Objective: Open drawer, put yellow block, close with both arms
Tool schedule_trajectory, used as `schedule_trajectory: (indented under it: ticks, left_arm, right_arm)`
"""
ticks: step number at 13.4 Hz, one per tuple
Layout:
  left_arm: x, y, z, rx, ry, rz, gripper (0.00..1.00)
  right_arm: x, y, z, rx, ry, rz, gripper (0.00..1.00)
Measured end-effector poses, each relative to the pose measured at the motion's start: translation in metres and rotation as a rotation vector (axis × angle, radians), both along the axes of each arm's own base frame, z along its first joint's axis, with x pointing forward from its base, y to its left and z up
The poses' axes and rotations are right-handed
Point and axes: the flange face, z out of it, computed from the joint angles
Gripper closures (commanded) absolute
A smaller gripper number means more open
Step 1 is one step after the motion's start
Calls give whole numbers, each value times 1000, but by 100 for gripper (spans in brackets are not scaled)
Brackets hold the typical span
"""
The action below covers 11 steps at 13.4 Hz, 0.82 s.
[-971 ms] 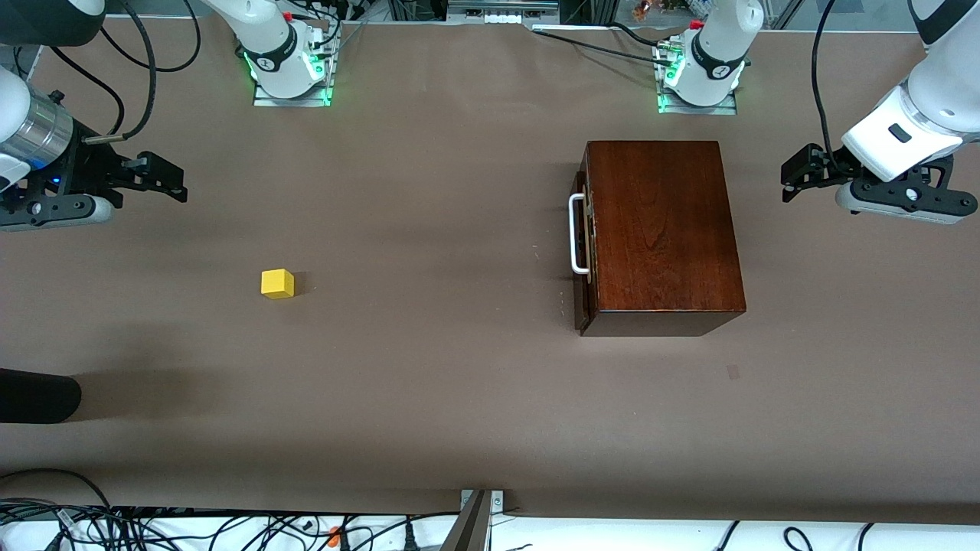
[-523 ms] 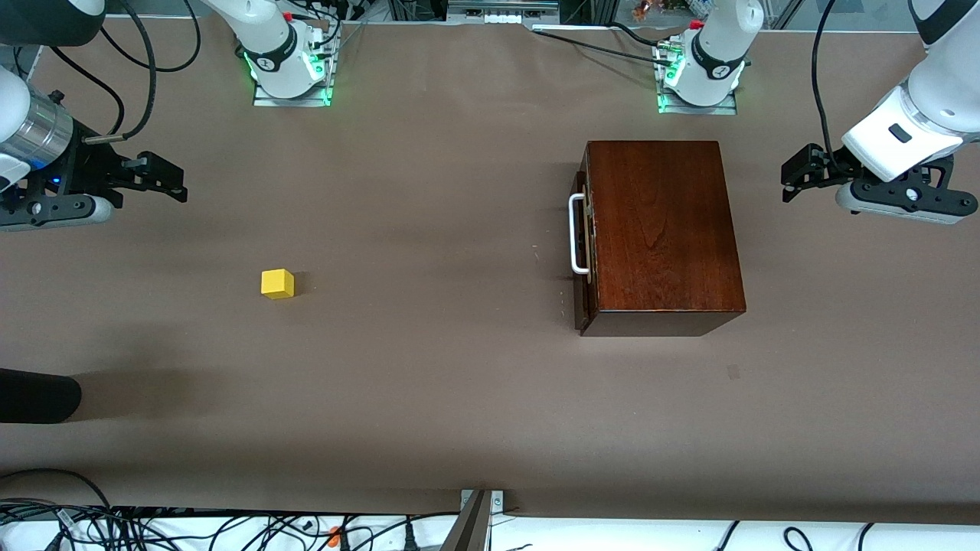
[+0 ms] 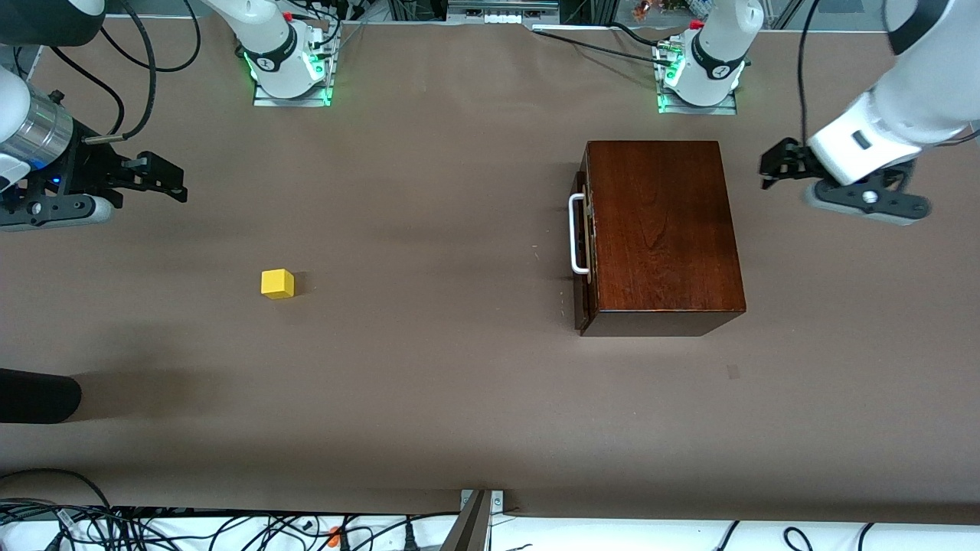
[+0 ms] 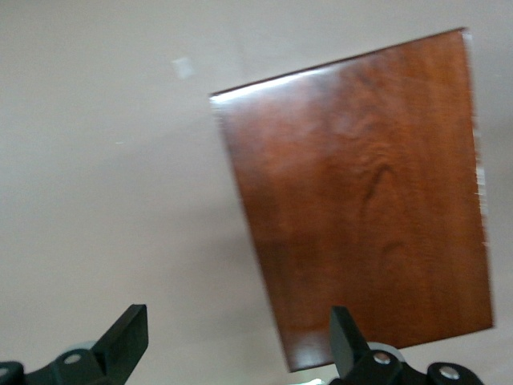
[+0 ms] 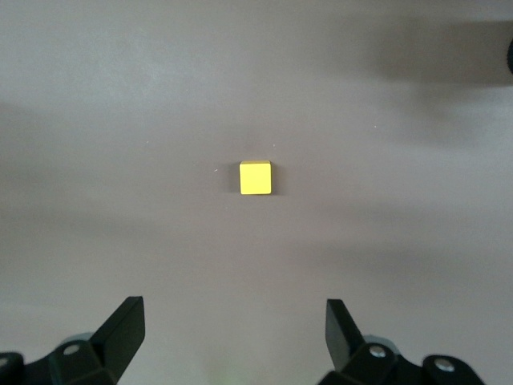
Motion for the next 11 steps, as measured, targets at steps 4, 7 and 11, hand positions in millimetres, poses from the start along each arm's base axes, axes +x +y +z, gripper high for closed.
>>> schedule_trajectory:
  ticks: [4,7,11]
  left_arm:
    - [11,-96,-34,-24,53,-97,0]
    - [12,-175,-69,10,94,-30,0]
    - [-1,-247,-109,92,70,5,0]
  right_arm:
    - [0,0,0,0,0,0,0]
    - [0,0,0,0,0,0,0]
    - [0,0,0,0,0,0,0]
